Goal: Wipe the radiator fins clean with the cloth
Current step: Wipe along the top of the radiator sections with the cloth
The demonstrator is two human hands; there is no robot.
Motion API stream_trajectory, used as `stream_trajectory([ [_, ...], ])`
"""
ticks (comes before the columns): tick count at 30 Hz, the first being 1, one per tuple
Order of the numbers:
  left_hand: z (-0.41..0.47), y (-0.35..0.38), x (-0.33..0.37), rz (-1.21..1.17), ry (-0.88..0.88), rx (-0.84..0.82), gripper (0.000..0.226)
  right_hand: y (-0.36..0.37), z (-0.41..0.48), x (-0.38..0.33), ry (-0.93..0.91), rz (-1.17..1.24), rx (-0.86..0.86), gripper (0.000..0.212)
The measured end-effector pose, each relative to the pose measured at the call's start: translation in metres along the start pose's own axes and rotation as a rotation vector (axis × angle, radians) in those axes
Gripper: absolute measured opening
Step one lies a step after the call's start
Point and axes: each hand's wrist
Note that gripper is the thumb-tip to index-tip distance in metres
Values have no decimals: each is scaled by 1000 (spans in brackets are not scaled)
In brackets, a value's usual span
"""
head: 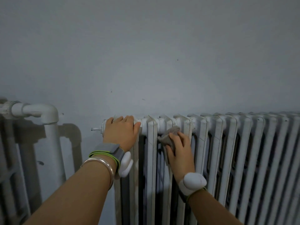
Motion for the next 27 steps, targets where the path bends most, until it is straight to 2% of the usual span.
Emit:
stream_trajectory([
  [4, 0, 0, -1, -8, 2, 8, 46, 2, -21, 13, 33, -41, -132, 30],
  [7, 0, 1, -1, -11, 6, 5, 46, -1, -31, 21, -20, -44, -144, 22],
  [13, -1, 2, 0, -17, 6, 23, 46, -29, -9, 9, -23, 17, -42, 18],
  [16, -1, 2, 0, -16, 3, 34, 45, -46, 19, -16, -114, 87, 70, 23],
  [19, -1, 2, 0, -24, 8, 48, 43, -50, 58, -37, -91, 78, 123, 26],
  [22, -2, 2, -1, -6, 6, 55, 43, -41, 103, -47, -38, -33, 35, 34],
  [27, 0, 5, -2, -3, 7, 55, 44, -21, 148, -56, 4, -386, -213, 32],
])
Point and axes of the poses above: each hand's wrist, its own z-axis towards the middle knuckle, its own y-axis out of the palm, x = y × z, and after that the axes turned 8 degrees about y, right-handed
